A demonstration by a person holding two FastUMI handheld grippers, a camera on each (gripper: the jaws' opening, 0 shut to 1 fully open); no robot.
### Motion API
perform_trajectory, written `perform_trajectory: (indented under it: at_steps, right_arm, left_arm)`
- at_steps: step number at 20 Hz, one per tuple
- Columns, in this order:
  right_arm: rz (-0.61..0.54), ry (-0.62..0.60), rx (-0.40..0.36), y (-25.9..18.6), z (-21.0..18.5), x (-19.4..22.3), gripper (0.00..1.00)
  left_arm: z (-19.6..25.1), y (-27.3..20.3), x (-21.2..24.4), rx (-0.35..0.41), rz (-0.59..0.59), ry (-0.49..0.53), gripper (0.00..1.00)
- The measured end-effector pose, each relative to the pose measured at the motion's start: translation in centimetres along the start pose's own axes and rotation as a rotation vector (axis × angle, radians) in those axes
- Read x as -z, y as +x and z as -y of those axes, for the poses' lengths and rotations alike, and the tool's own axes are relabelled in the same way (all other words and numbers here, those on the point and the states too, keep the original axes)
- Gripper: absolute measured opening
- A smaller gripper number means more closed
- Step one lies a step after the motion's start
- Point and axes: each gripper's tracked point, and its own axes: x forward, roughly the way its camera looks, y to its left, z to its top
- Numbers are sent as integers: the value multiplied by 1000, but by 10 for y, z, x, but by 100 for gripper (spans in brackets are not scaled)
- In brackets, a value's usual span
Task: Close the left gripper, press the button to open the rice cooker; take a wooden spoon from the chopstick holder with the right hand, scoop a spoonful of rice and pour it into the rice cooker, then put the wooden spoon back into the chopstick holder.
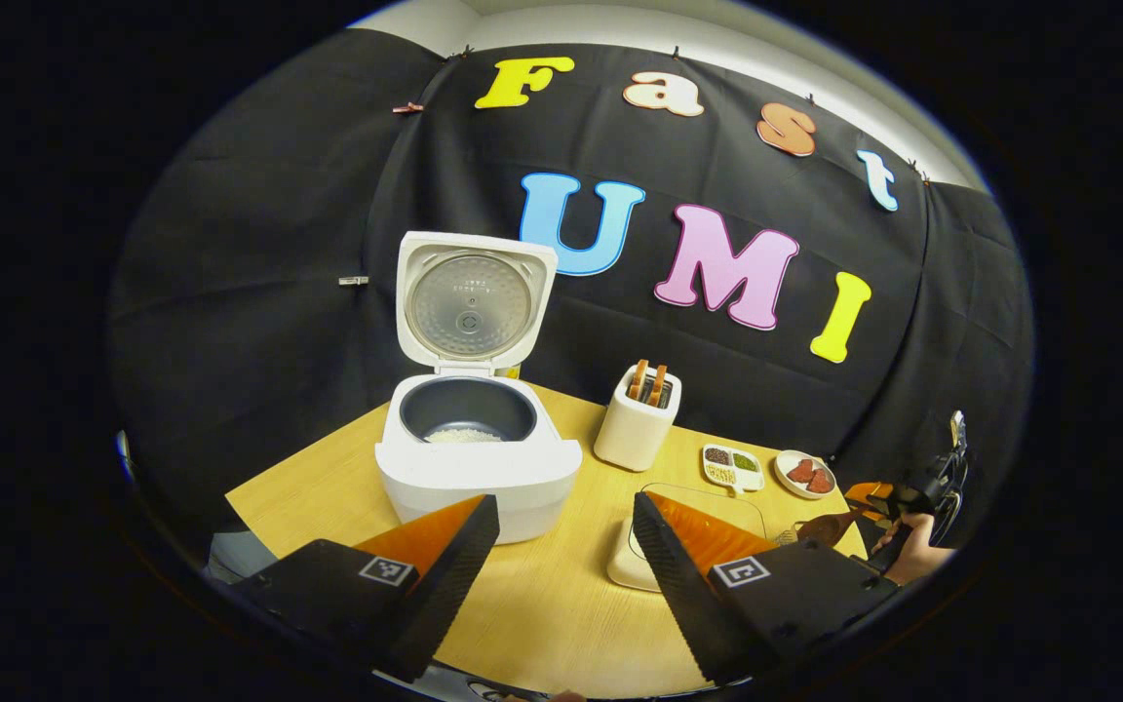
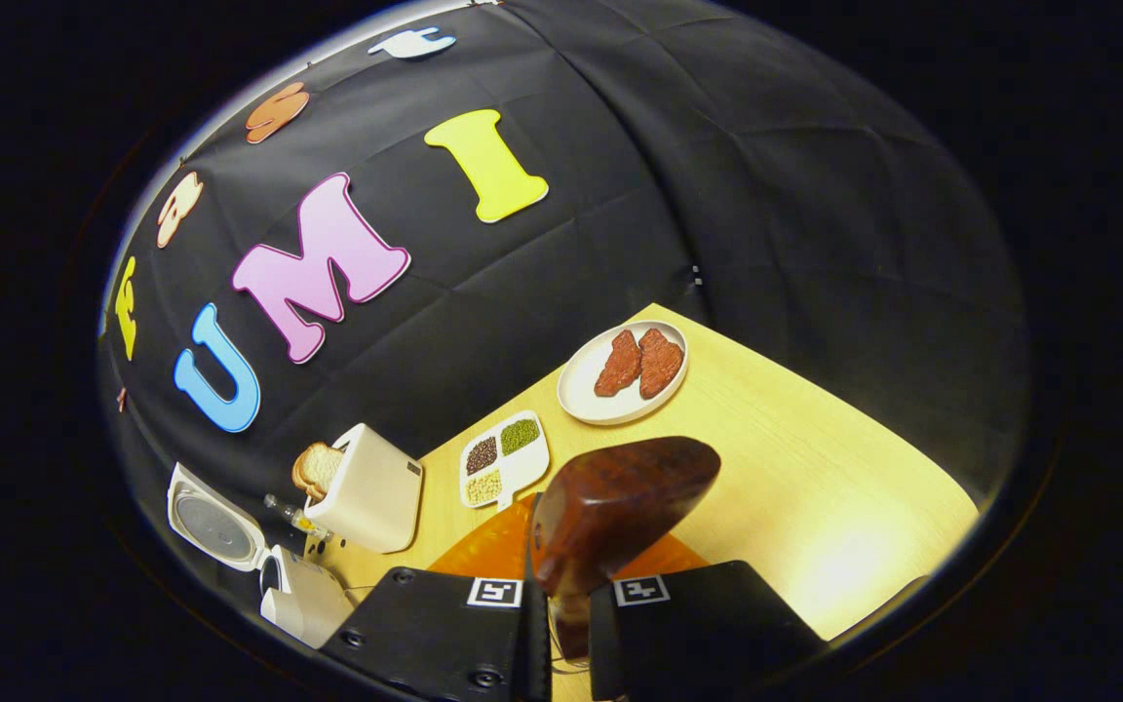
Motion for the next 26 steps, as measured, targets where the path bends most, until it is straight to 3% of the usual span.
perform_trajectory:
  at_steps: [5, 9, 10, 11, 12, 14, 15, 20, 23, 26]
  right_arm:
    - [-38, -91, 27, 17, 3, 25, 22]
    - [-51, -73, 48, 10, 6, 26, 26]
    - [-40, -84, 49, 7, 6, 23, 38]
    - [-41, -97, 70, 0, 10, 24, 63]
    - [-48, -113, 99, -7, 15, 23, 78]
    - [-14, -143, 104, -24, 13, 6, 86]
    - [13, -165, 107, -36, 13, -1, 100]
    - [130, -337, 100, -85, 5, -27, 99]
    - [105, -397, 95, -101, -2, -15, 98]
    - [79, -444, 65, -114, -18, -7, 99]
  left_arm:
    - [-8, -4, -2, -46, 1, 16, 95]
    - [-22, -2, -12, -96, 12, 11, 96]
    - [-27, -1, -20, -108, 23, 6, 96]
    - [-33, 1, -32, -126, 38, 0, 96]
    - [-41, 1, -43, -154, 52, -6, 95]
    - [-48, 5, -67, -178, 80, -27, 96]
    - [-50, 8, -79, -175, 94, -38, 96]
    - [-72, 24, -138, -217, 144, 13, 95]
    - [-84, 42, -188, -221, 216, 55, 95]
    - [-94, 61, -230, -225, 269, 30, 95]
